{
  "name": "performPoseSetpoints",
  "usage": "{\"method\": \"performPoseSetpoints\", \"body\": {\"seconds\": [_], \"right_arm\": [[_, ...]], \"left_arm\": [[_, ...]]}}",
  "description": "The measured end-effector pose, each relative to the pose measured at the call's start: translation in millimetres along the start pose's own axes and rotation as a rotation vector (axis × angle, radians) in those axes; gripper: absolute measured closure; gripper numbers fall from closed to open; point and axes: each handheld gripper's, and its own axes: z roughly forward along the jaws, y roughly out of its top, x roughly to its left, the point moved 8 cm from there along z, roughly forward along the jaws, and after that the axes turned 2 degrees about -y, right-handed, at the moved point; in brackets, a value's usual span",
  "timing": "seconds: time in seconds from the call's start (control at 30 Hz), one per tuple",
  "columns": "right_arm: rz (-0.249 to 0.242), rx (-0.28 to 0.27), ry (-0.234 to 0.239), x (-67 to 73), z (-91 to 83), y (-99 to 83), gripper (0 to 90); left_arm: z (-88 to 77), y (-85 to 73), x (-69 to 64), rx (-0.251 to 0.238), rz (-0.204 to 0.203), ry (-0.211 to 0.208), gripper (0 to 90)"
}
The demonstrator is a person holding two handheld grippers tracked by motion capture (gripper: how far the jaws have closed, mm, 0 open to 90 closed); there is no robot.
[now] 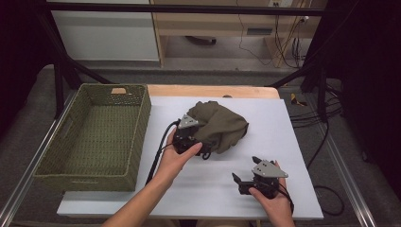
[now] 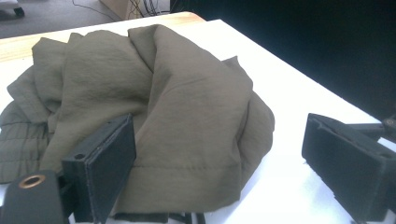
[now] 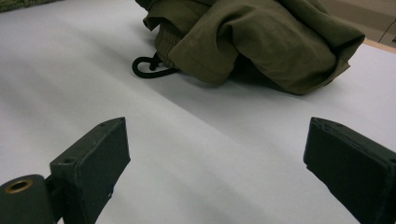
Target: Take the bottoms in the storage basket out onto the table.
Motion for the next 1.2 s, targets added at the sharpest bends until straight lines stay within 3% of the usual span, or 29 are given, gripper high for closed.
{"method": "performPoseSetpoints", "body": {"seconds": [0.13, 0.27, 0.67, 0.73, 0.77, 0.83, 0.93, 1.2], "right_arm": [[0.002, -0.006, -0.011, -1.4, -3.2, 0.0, 7.3], [0.005, -0.007, -0.016, -2.9, -3.5, -0.4, 7.2], [0.037, -0.015, -0.028, -11.8, -7.7, -0.4, 6.7], [0.038, -0.018, -0.031, -11.6, -8.9, 0.4, 6.8], [0.038, -0.019, -0.035, -11.7, -9.4, 0.8, 6.8], [0.049, -0.033, -0.041, -12.8, -11.7, 2.4, 6.8], [0.051, -0.032, -0.042, -14.6, -13.3, 0.6, 6.8], [0.063, -0.021, -0.032, -15.9, -13.7, -1.5, 6.0]], "left_arm": [[-5.0, 2.3, -3.6, 0.001, 0.013, -0.001, 9.9], [-11.0, 6.2, -8.2, 0.004, 0.055, 0.011, 9.3], [-26.7, 18.9, -18.7, -0.009, 0.074, -0.024, 9.0], [-29.2, 23.1, -18.1, -0.016, 0.074, -0.012, 8.9], [-30.1, 24.8, -17.5, -0.014, 0.080, 0.012, 8.9], [-32.1, 27.3, -18.4, 0.003, 0.119, 0.046, 9.0], [-36.4, 34.5, -24.0, -0.011, 0.140, 0.040, 8.8], [-46.8, 57.1, -32.1, -0.044, 0.137, 0.012, 8.5]]}}
